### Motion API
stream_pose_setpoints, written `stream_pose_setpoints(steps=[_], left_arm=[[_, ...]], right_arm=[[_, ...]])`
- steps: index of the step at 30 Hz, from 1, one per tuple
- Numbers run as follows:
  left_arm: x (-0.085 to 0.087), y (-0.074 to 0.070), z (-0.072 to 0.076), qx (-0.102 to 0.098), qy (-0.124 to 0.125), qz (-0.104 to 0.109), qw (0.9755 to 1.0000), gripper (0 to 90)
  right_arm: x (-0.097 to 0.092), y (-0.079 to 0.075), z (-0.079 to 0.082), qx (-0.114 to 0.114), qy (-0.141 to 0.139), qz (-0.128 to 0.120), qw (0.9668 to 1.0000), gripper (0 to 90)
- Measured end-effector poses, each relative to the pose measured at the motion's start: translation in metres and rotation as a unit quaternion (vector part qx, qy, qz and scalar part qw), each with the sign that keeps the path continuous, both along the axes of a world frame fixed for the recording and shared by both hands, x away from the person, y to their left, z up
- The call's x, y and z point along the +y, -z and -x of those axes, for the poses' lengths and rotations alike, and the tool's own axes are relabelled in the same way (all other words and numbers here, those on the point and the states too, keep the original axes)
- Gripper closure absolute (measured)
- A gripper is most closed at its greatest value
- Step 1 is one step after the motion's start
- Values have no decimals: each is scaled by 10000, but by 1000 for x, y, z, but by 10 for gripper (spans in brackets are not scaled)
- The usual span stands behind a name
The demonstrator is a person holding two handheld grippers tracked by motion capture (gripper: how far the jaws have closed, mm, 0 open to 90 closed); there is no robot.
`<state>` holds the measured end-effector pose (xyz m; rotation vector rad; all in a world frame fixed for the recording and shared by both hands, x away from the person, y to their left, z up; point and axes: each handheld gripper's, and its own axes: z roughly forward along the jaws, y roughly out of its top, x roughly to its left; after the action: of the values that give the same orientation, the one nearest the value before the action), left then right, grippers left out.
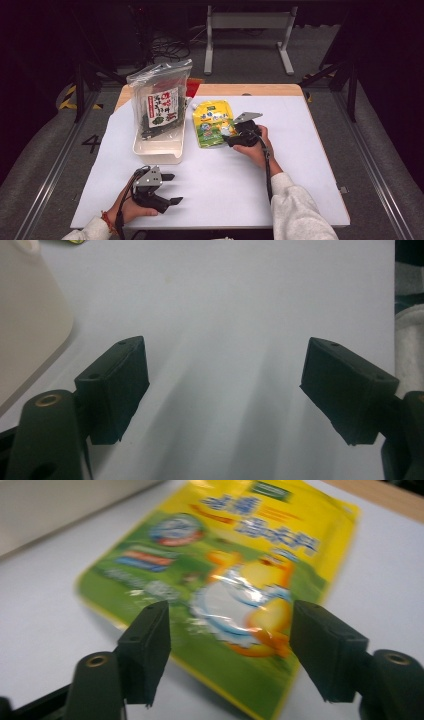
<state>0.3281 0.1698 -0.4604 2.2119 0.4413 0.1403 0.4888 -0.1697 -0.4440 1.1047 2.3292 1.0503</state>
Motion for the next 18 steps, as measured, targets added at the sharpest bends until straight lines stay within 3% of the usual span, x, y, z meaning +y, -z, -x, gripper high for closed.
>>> stream_pose_setpoints(steps=[2, 3, 5, 10, 12, 16, 17, 18], left_arm=[[0, 0, 0, -18, -4, -8, 10000, 195], [0, 0, 0, -29, -8, -13, 10000, 195], [-1, 0, 0, -40, -10, -24, 10000, 195], [-2, 0, 2, -117, 30, -80, 9999, 195], [-2, 0, 3, -125, 46, -84, 9999, 195], [-1, 0, 3, -129, 74, -80, 9999, 195], [0, 0, 4, -134, 67, -75, 9999, 195], [0, 0, 3, -113, 77, -57, 9999, 194]], right_arm=[[-2, 2, -4, 122, 81, -123, 9998, 235], [-6, 4, -12, 204, 314, -436, 9983, 227], [-7, 3, -15, 281, 380, -540, 9974, 205], [-1, 7, -31, 395, 443, -545, 9967, 162], [-2, 9, -41, 534, 642, -750, 9937, 164], [0, 12, -46, 400, 603, -775, 9944, 145], [-1, 11, -52, 618, 688, -864, 9920, 150], [-1, 10, -55, 675, 773, -864, 9910, 150]])
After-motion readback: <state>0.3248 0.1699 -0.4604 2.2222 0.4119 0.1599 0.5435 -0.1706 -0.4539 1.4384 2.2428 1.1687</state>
